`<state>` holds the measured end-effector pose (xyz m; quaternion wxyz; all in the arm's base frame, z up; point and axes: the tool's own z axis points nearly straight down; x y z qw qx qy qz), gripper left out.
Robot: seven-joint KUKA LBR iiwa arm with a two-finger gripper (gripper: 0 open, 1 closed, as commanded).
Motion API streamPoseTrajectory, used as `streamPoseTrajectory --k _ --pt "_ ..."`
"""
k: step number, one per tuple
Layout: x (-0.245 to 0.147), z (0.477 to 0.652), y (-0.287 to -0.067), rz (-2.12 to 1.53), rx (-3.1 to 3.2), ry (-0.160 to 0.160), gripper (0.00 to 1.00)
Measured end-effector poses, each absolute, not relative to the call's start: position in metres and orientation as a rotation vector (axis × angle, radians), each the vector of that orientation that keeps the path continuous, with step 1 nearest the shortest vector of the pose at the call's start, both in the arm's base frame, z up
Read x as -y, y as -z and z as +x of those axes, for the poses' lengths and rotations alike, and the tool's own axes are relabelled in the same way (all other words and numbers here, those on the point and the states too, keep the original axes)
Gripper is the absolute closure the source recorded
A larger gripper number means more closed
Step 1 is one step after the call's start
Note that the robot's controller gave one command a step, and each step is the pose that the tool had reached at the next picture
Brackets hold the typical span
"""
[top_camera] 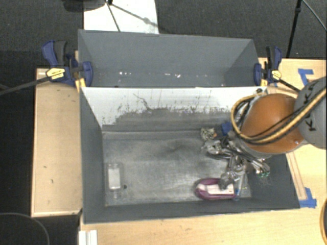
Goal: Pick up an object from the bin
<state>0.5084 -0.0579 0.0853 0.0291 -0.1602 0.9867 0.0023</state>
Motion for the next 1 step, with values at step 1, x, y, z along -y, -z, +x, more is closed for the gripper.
streamPoseTrajectory --k 1 --pt "0.0416 0.4826 -0.0859 -0.622 -3.058 0.006 0.00"
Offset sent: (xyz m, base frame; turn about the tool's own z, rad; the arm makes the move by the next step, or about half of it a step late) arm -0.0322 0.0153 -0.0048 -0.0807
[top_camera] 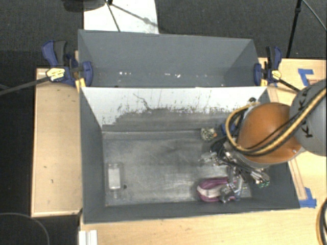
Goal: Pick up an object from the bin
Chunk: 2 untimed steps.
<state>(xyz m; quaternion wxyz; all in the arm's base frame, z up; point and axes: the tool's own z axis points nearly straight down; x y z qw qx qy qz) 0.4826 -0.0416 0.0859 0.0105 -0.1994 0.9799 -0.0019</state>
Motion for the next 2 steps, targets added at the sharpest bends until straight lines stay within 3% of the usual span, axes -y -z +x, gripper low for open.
streamPoseTrajectory --k 1,2 --pt "0.044 0.476 -0.082 -0.613 -3.085 0.002 1.00" --pt "0.070 0.495 -0.206 -0.736 -3.044 0.006 1.00"
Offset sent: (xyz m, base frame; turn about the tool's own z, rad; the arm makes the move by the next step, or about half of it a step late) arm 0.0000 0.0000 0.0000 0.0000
